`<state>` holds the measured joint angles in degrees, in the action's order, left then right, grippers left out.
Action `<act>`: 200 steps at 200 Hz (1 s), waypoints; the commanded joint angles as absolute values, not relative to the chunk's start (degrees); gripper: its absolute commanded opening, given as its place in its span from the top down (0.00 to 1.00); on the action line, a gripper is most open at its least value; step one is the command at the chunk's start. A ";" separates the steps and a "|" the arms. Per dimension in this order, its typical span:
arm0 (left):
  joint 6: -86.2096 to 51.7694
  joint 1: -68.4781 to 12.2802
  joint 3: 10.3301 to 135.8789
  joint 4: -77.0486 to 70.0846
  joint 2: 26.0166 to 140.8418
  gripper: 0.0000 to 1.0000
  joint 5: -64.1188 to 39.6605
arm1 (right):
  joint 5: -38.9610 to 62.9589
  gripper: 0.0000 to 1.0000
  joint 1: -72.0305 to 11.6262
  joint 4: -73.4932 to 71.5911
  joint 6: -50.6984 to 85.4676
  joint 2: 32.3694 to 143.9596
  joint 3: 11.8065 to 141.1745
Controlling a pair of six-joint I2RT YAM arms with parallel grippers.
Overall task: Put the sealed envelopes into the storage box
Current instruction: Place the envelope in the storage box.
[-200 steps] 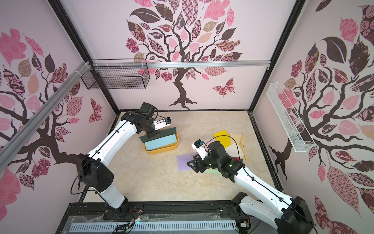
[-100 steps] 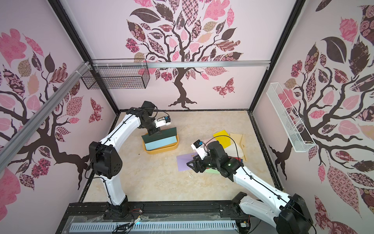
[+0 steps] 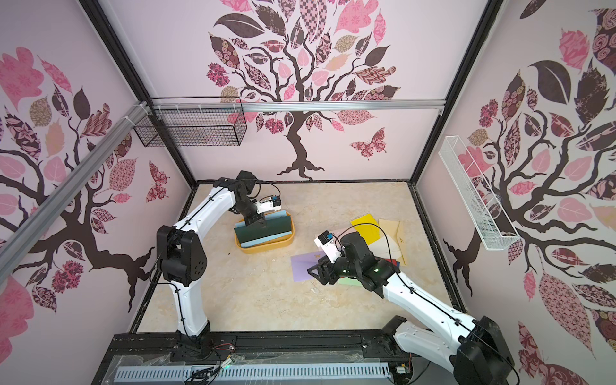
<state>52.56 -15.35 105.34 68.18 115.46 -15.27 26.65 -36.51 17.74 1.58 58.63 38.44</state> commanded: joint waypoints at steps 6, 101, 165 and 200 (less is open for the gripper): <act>53.00 -15.12 107.02 68.25 117.36 1.00 -17.03 | 27.68 0.33 -36.31 18.18 2.36 59.74 39.66; 51.53 -14.51 107.56 64.53 116.78 0.67 -12.12 | 28.12 0.33 -36.39 18.24 2.71 61.34 39.74; 46.61 -13.89 102.53 50.08 111.45 0.63 -4.11 | 27.69 0.33 -36.41 18.54 2.72 61.17 39.86; 36.90 -13.80 96.02 34.11 104.42 0.64 1.86 | 26.05 0.33 -36.40 18.48 3.13 60.89 39.91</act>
